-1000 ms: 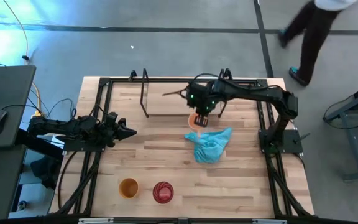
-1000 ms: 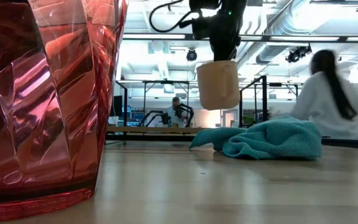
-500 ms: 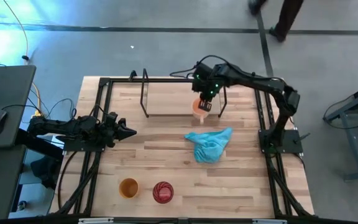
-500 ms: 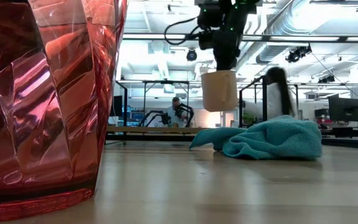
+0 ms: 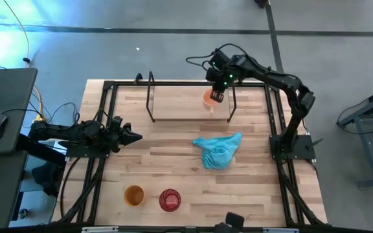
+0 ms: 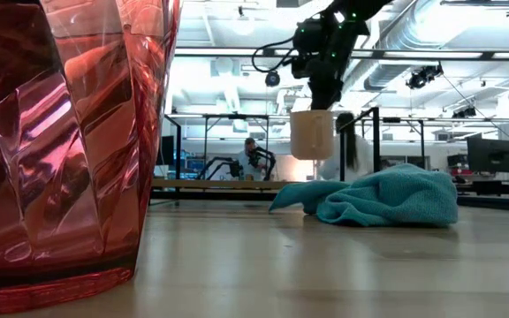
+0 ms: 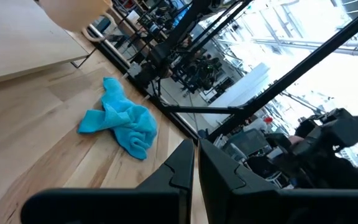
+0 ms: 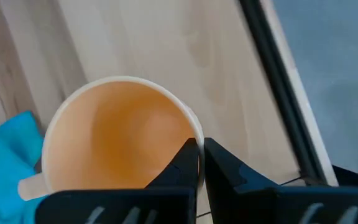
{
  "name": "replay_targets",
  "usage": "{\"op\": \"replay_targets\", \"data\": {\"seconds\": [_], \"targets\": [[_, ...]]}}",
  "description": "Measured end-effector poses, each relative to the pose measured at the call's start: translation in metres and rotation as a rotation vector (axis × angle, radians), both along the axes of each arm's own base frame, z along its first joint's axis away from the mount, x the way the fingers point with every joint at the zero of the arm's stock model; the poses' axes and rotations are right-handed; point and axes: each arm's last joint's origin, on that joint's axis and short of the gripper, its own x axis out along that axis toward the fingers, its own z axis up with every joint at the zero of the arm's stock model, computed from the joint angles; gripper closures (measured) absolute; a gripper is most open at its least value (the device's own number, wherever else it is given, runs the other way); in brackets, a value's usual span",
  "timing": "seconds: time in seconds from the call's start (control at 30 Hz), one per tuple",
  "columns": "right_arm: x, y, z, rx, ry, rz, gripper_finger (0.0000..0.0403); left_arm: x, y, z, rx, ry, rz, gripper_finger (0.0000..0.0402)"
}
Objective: Stack small to large cups/mugs on shelf
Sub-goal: Put the orange mug on the shelf
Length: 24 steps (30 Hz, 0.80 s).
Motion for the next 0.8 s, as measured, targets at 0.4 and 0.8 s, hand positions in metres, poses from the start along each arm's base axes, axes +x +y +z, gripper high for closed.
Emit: {"op": "replay_targets", "data": {"seconds": [0.4,0.8], "targets": [[-0.012,-0.02,-0.011,0.014,-0.021,-0.052,0.0403,0.0,0.0,0.0,0.001,-0.002,0.004,0.0389],[-0.011,-0.032,-0.021,0.025,-0.03,-0.061,0.0403,0.0,0.0,0.0,0.007,-0.002,0.005,0.0389]]}}
